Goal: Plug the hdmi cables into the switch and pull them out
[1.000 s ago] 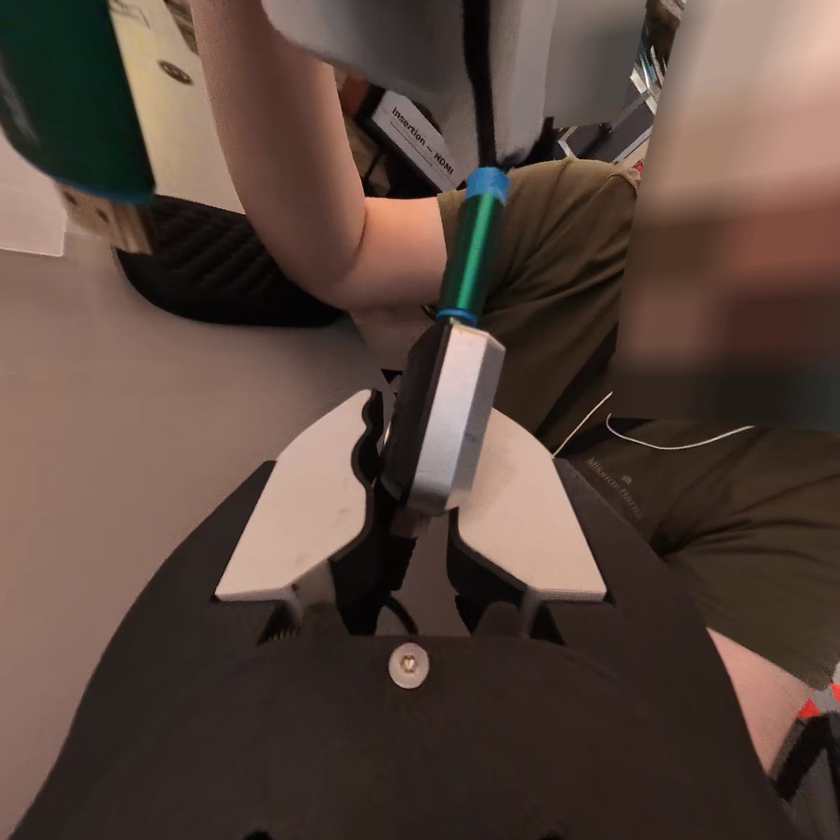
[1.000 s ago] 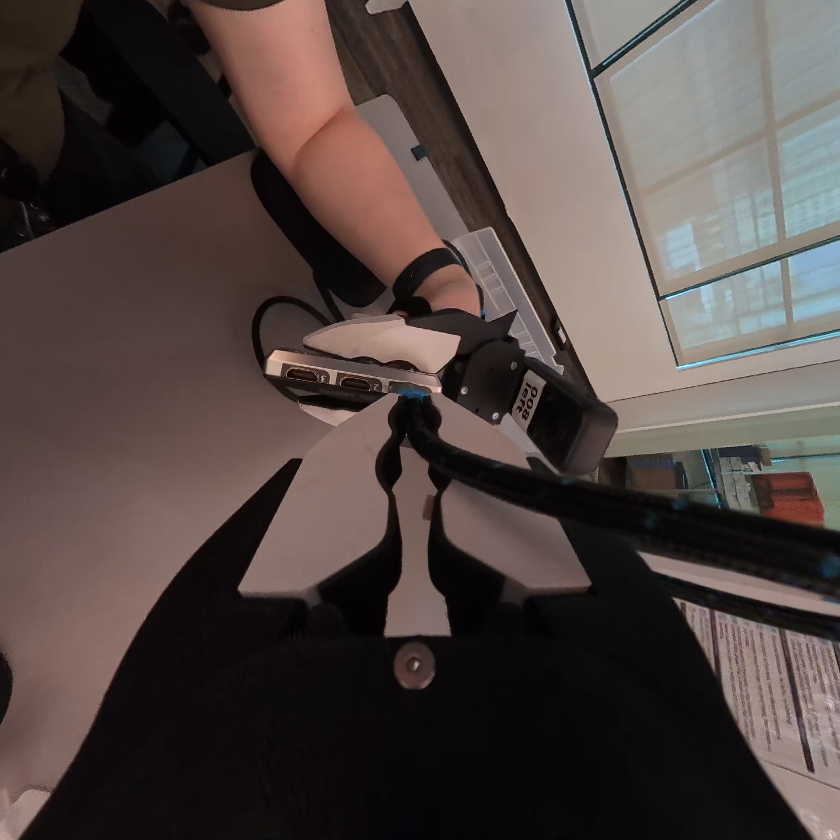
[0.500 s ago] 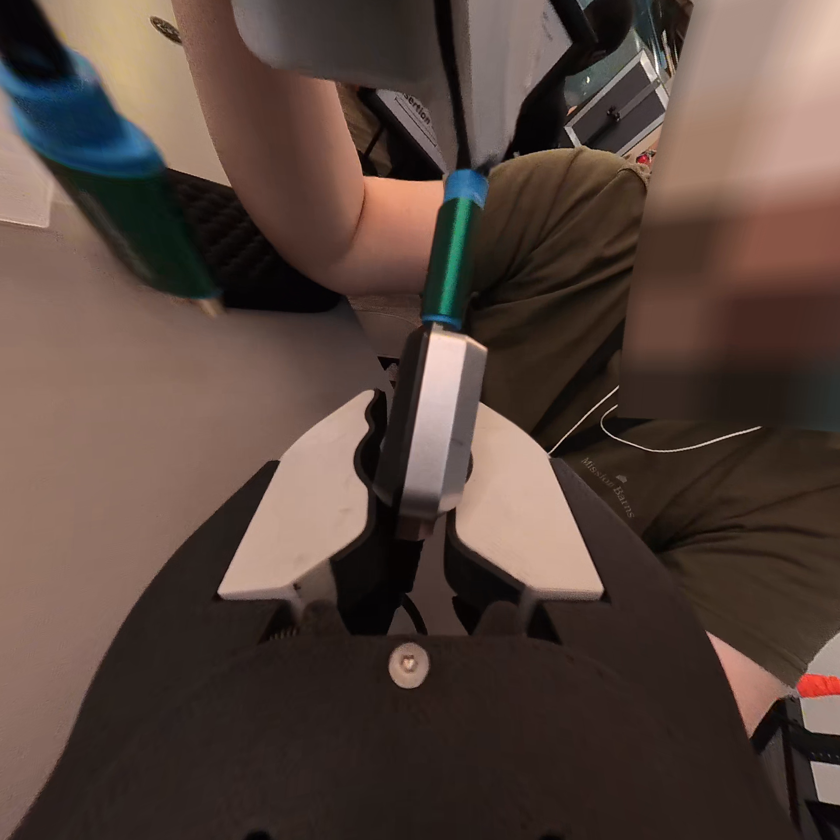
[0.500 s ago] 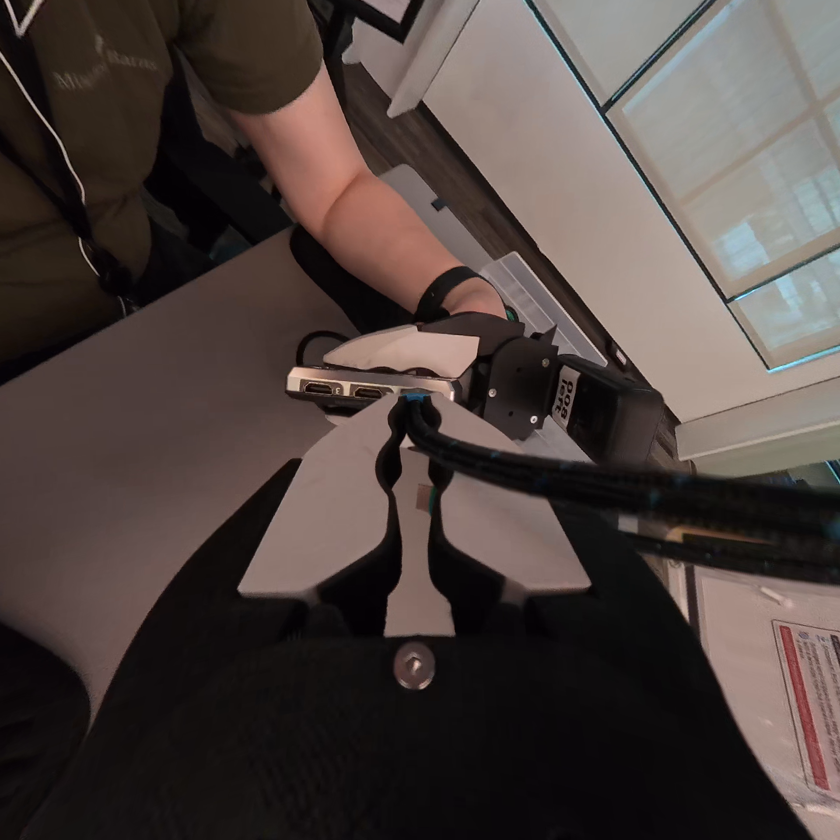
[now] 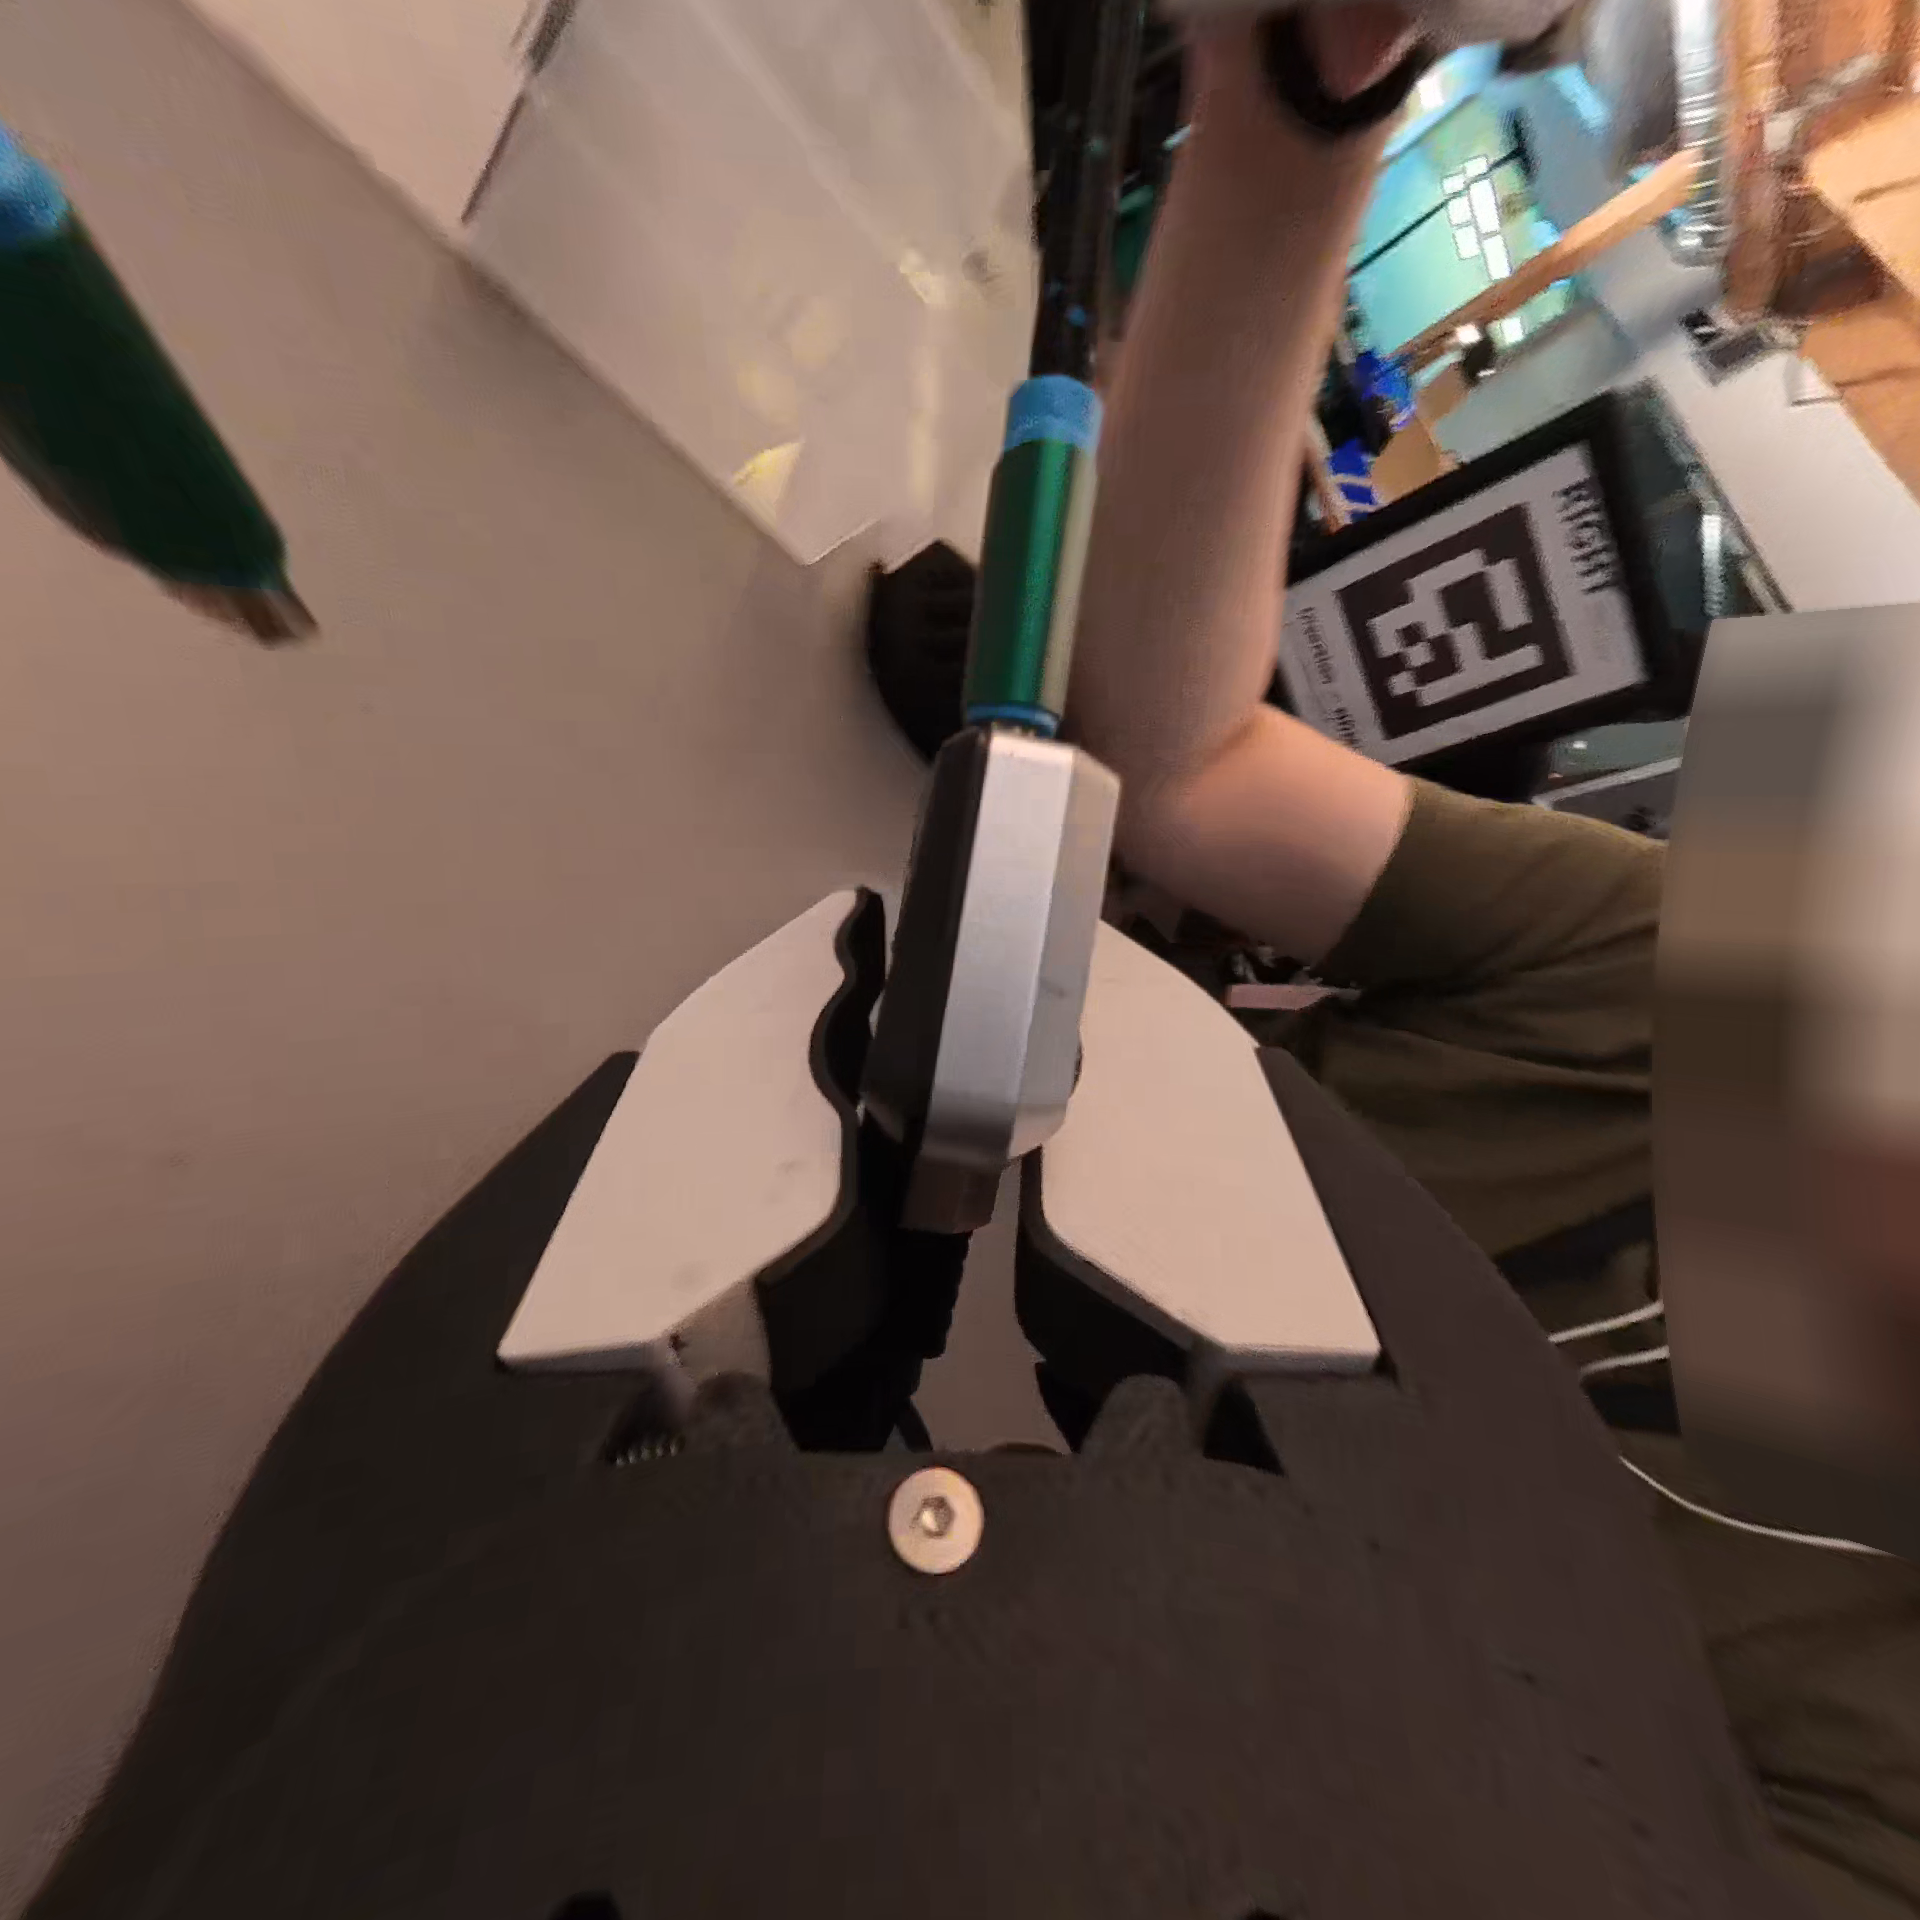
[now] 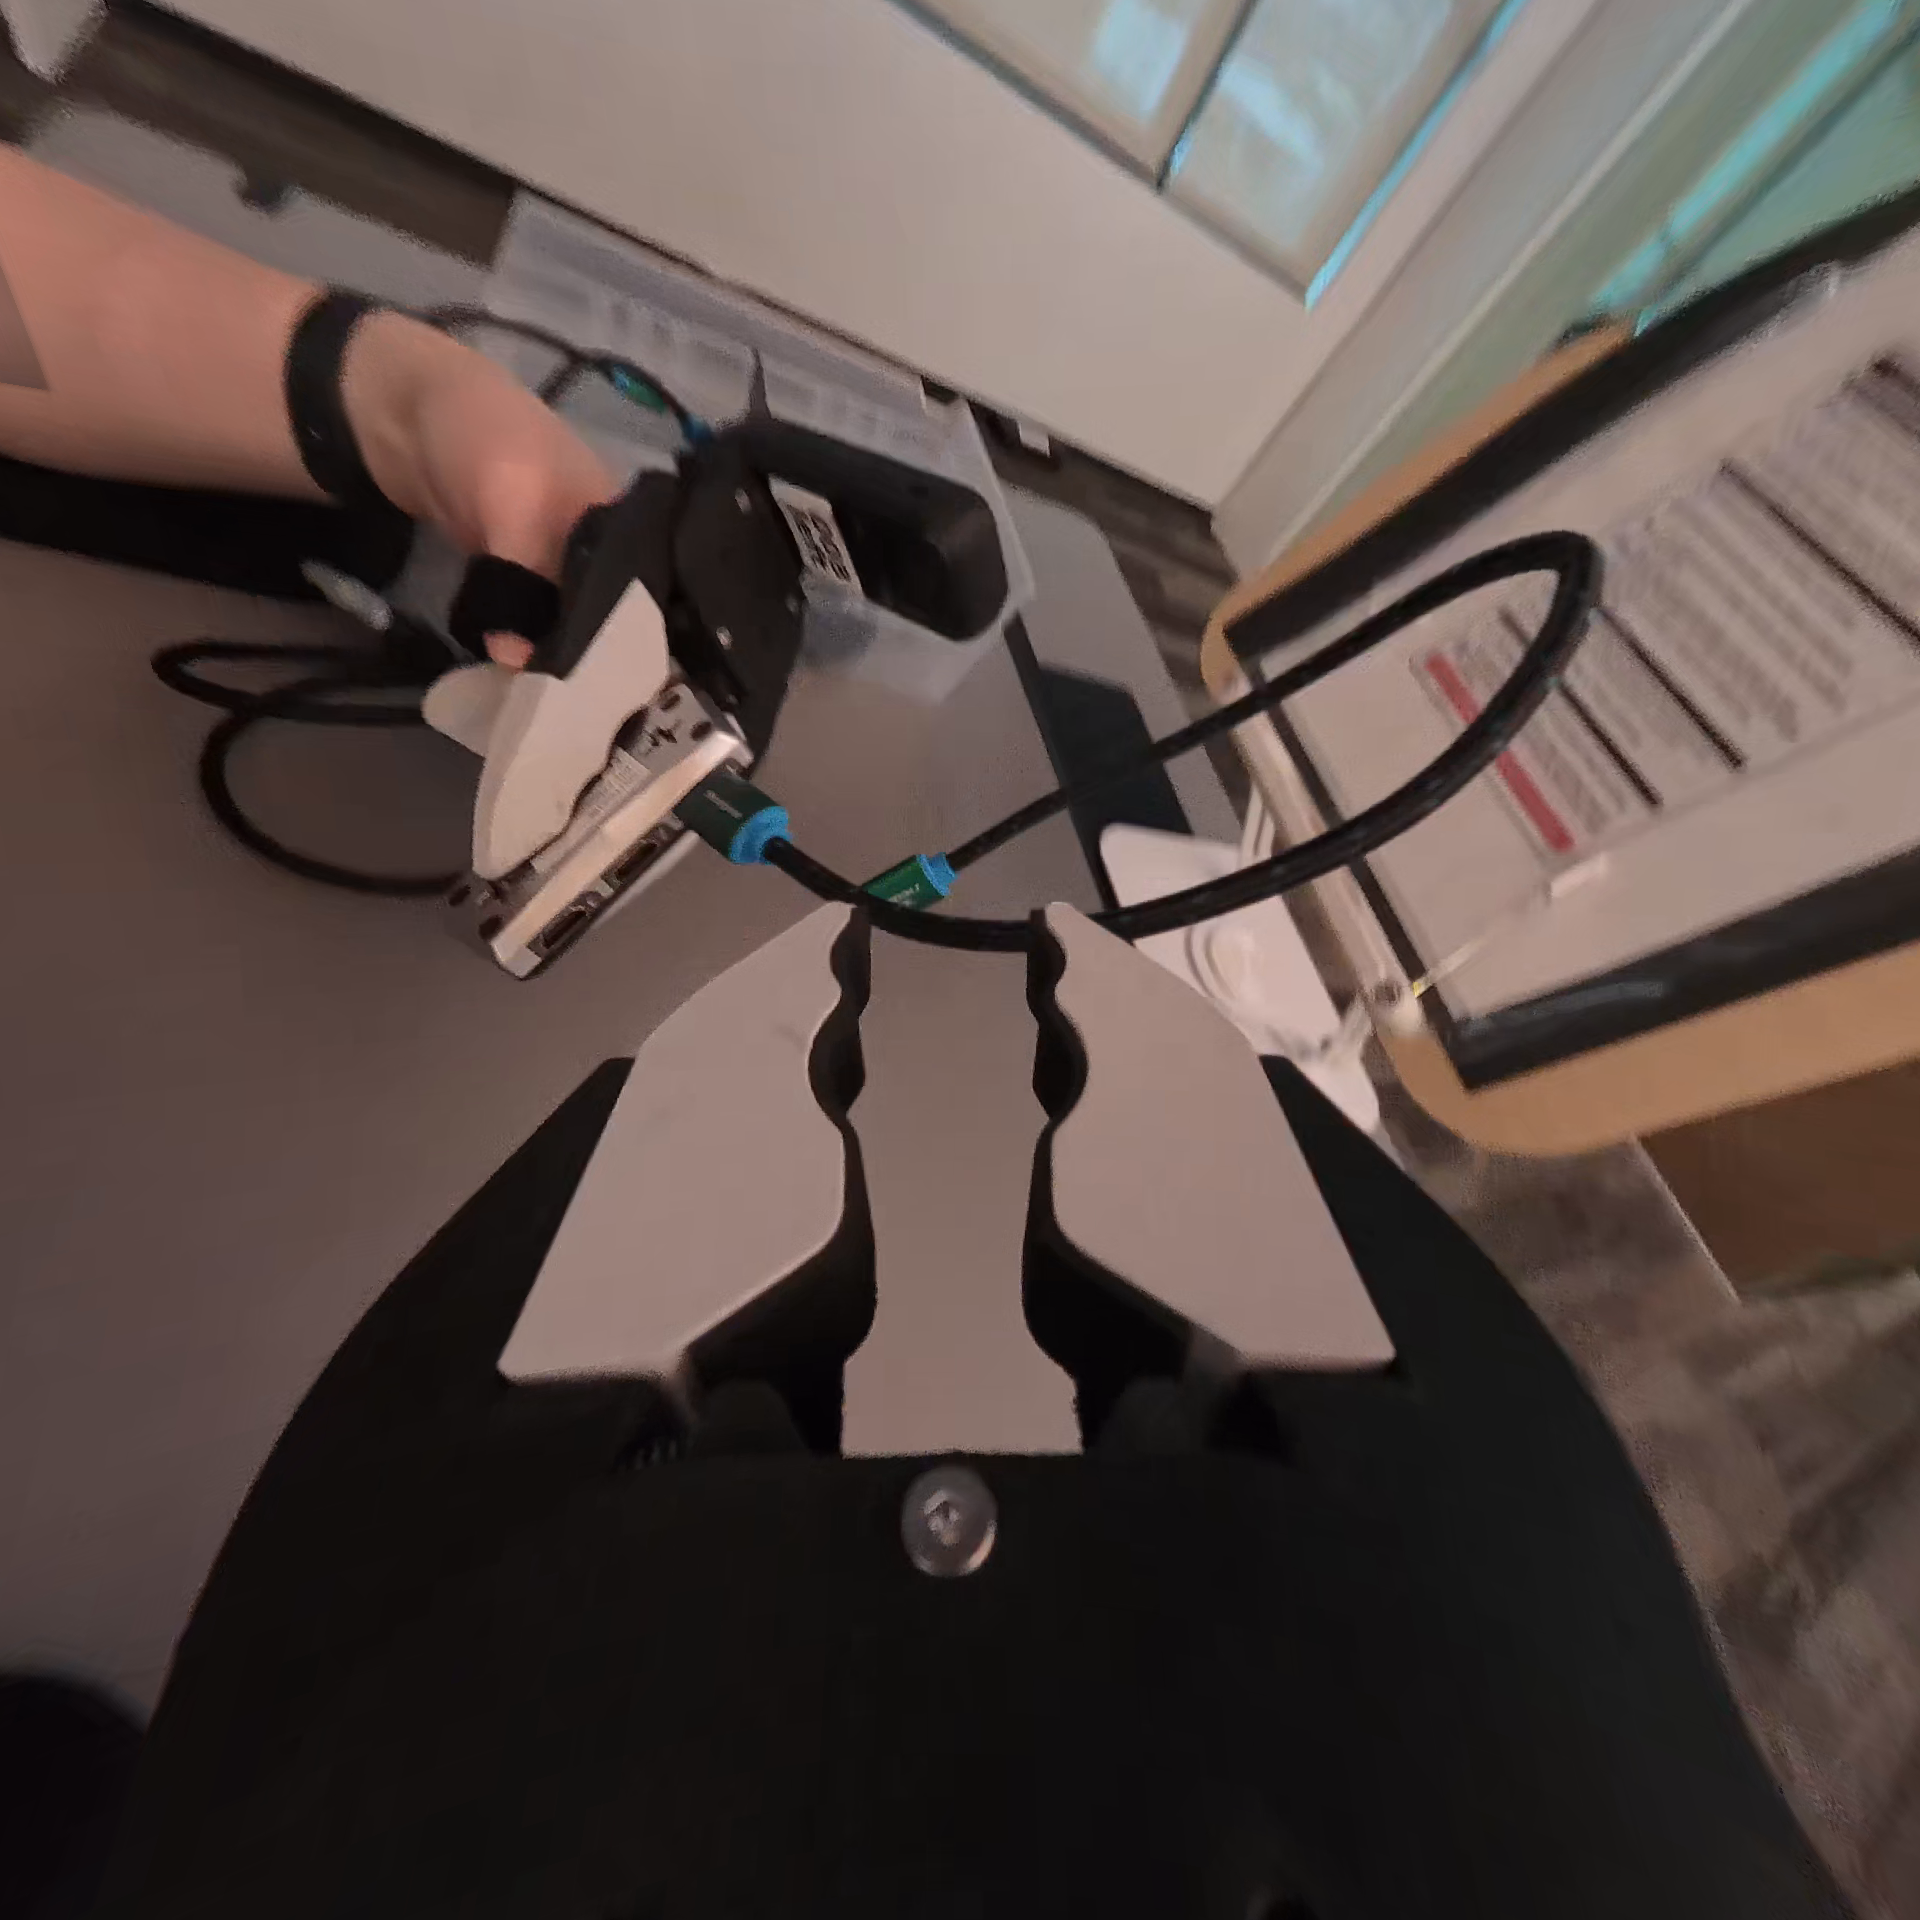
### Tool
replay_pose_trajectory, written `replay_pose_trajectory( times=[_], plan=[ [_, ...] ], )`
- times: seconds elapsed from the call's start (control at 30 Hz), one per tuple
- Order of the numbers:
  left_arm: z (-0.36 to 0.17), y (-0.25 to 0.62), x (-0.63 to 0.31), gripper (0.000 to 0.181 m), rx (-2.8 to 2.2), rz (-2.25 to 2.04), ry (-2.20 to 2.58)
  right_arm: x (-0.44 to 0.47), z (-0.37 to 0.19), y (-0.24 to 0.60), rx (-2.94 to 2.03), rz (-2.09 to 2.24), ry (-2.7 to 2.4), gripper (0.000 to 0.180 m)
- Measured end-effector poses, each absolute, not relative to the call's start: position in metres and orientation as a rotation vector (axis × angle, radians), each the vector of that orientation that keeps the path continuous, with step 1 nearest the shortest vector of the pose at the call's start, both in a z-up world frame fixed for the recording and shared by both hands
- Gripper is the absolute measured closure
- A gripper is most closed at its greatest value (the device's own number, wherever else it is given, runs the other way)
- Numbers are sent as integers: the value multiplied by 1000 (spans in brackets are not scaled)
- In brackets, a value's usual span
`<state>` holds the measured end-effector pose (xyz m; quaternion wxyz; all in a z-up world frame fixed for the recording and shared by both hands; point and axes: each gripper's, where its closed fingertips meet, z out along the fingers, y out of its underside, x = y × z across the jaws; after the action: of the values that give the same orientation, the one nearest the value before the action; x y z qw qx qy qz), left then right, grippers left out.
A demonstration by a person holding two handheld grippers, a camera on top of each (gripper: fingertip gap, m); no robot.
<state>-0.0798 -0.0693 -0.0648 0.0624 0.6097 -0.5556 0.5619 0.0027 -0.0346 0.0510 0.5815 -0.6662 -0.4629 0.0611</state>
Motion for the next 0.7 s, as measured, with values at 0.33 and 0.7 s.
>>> replay_pose_trajectory(
  times=[0.33, 0.7],
  plan=[
    [-140, -65, -71, 155, 2000, 1398, -1496, 15, 36, -33, -1653, 41, -1122, 151],
    [-145, -38, -67, 146, 2190, 1309, -1352, 18, 14, -27, -1737, 26, -1170, 152]
  ],
)
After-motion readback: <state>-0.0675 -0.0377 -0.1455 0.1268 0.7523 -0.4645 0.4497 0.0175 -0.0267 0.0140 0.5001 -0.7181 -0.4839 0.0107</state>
